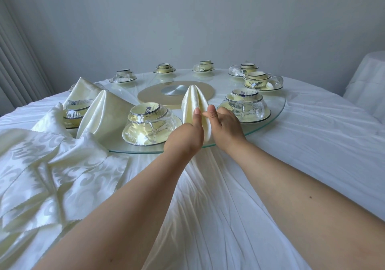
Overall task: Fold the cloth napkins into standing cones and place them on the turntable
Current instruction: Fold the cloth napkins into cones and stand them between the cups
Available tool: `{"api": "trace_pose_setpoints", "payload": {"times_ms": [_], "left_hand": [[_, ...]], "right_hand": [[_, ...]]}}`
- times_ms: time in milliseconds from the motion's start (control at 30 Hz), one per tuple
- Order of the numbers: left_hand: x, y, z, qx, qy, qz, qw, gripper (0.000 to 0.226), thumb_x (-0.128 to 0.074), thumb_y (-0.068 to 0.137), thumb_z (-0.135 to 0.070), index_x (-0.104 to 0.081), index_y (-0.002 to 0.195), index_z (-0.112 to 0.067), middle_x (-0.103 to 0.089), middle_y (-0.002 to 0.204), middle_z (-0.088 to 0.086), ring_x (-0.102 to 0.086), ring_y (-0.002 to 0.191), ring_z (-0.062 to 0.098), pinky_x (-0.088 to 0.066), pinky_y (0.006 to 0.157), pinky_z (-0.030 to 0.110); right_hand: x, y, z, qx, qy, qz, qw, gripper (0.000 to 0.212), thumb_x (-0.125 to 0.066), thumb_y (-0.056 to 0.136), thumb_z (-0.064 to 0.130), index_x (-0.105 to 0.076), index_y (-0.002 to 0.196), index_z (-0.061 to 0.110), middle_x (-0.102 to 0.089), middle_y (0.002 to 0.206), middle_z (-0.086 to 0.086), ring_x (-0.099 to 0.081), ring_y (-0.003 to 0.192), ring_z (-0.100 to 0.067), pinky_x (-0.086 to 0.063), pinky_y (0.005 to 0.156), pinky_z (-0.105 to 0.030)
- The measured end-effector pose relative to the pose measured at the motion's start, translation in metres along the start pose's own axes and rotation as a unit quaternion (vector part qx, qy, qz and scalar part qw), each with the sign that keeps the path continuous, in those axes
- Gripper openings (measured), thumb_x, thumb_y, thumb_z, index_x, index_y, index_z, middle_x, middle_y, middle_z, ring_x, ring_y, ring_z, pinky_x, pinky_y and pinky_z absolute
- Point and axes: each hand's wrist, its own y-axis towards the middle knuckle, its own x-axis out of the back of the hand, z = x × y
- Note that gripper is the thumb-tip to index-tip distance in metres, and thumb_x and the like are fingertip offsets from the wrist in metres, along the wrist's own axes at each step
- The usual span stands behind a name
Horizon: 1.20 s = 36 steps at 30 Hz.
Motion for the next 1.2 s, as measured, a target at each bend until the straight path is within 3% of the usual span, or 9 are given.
{"api": "trace_pose_setpoints", "payload": {"times_ms": [67, 267, 500, 533, 600, 700, 1000, 1100, 1200], "left_hand": [[0.0, -0.001, 0.0, -0.003, 0.012, 0.005, 1.0, 0.052, -0.006, 0.103, -0.033, -0.017, 0.151, -0.017, -0.053, 0.126, 0.02, -0.052, 0.114, 0.035, -0.041, 0.098, 0.044], [-0.001, -0.003, 0.001, -0.017, 0.03, -0.005, 0.999, 0.06, -0.005, 0.102, -0.041, -0.043, 0.139, -0.011, -0.059, 0.113, 0.017, -0.054, 0.106, 0.033, -0.043, 0.094, 0.044], [0.003, -0.012, 0.003, -0.025, -0.004, -0.029, 0.999, 0.058, -0.008, 0.103, -0.037, -0.049, 0.131, -0.007, -0.06, 0.111, 0.018, -0.055, 0.104, 0.034, -0.043, 0.094, 0.044], [0.003, -0.012, 0.004, -0.027, -0.001, -0.034, 0.999, 0.059, -0.008, 0.103, -0.039, -0.053, 0.126, -0.007, -0.061, 0.108, 0.016, -0.055, 0.103, 0.034, -0.044, 0.092, 0.043], [0.003, -0.011, 0.006, -0.021, -0.004, -0.047, 0.999, 0.065, -0.006, 0.101, -0.047, -0.059, 0.094, -0.01, -0.062, 0.096, 0.013, -0.057, 0.097, 0.032, -0.044, 0.085, 0.039], [0.004, -0.01, 0.009, -0.01, -0.017, -0.067, 0.998, 0.067, -0.004, 0.099, -0.054, -0.048, 0.068, -0.014, -0.058, 0.079, 0.007, -0.056, 0.086, 0.029, -0.041, 0.076, 0.036], [0.013, -0.021, 0.01, -0.025, -0.043, -0.096, 0.994, 0.063, -0.009, 0.099, -0.054, -0.044, 0.063, -0.016, -0.053, 0.07, 0.003, -0.053, 0.076, 0.026, -0.039, 0.071, 0.035], [0.022, -0.031, 0.015, -0.03, -0.059, -0.124, 0.99, 0.063, -0.013, 0.099, -0.054, -0.049, 0.067, -0.015, -0.055, 0.069, 0.003, -0.053, 0.071, 0.023, -0.039, 0.068, 0.034], [0.039, -0.049, 0.032, -0.034, -0.068, -0.159, 0.984, 0.054, -0.025, 0.1, -0.05, -0.039, 0.062, -0.014, -0.049, 0.062, 0.002, -0.049, 0.067, 0.024, -0.037, 0.062, 0.034]], "right_hand": [[0.0, 0.0, -0.001, -0.005, 0.002, -0.003, 1.0, 0.108, 0.012, 0.07, 0.07, -0.07, 0.107, 0.011, -0.057, 0.103, -0.014, -0.048, 0.111, -0.031, -0.036, 0.098, -0.04], [0.0, -0.001, -0.001, -0.006, -0.002, 0.004, 1.0, 0.103, 0.009, 0.074, 0.07, -0.07, 0.108, 0.012, -0.056, 0.102, -0.013, -0.048, 0.111, -0.03, -0.036, 0.099, -0.039], [0.002, -0.004, 0.0, -0.019, 0.018, 0.009, 1.0, 0.079, -0.008, 0.092, 0.058, -0.07, 0.105, 0.011, -0.056, 0.105, -0.013, -0.046, 0.114, -0.029, -0.035, 0.098, -0.036], [0.002, -0.004, 0.001, -0.018, 0.02, 0.008, 1.0, 0.078, -0.009, 0.093, 0.057, -0.07, 0.105, 0.011, -0.056, 0.106, -0.013, -0.046, 0.114, -0.029, -0.036, 0.098, -0.036], [0.004, -0.005, 0.003, -0.019, 0.021, 0.004, 1.0, 0.082, -0.006, 0.088, 0.059, -0.07, 0.105, 0.012, -0.056, 0.106, -0.013, -0.046, 0.114, -0.029, -0.036, 0.098, -0.036], [0.007, -0.005, 0.007, -0.014, 0.014, -0.004, 1.0, 0.082, -0.005, 0.086, 0.058, -0.071, 0.104, 0.012, -0.057, 0.105, -0.013, -0.047, 0.113, -0.029, -0.036, 0.098, -0.037], [0.015, -0.007, 0.016, -0.013, 0.016, -0.01, 1.0, 0.061, -0.02, 0.101, 0.049, -0.07, 0.099, 0.012, -0.055, 0.103, -0.012, -0.047, 0.112, -0.029, -0.039, 0.094, -0.038], [0.019, -0.011, 0.028, 0.013, 0.008, -0.049, 0.999, 0.064, -0.019, 0.098, 0.052, -0.068, 0.095, 0.011, -0.053, 0.097, -0.01, -0.048, 0.107, -0.029, -0.037, 0.084, -0.033], [0.02, -0.019, 0.05, 0.061, 0.023, -0.077, 0.995, 0.078, -0.01, 0.089, 0.061, -0.067, 0.093, 0.008, -0.055, 0.094, -0.012, -0.049, 0.101, -0.028, -0.034, 0.079, -0.031]]}}
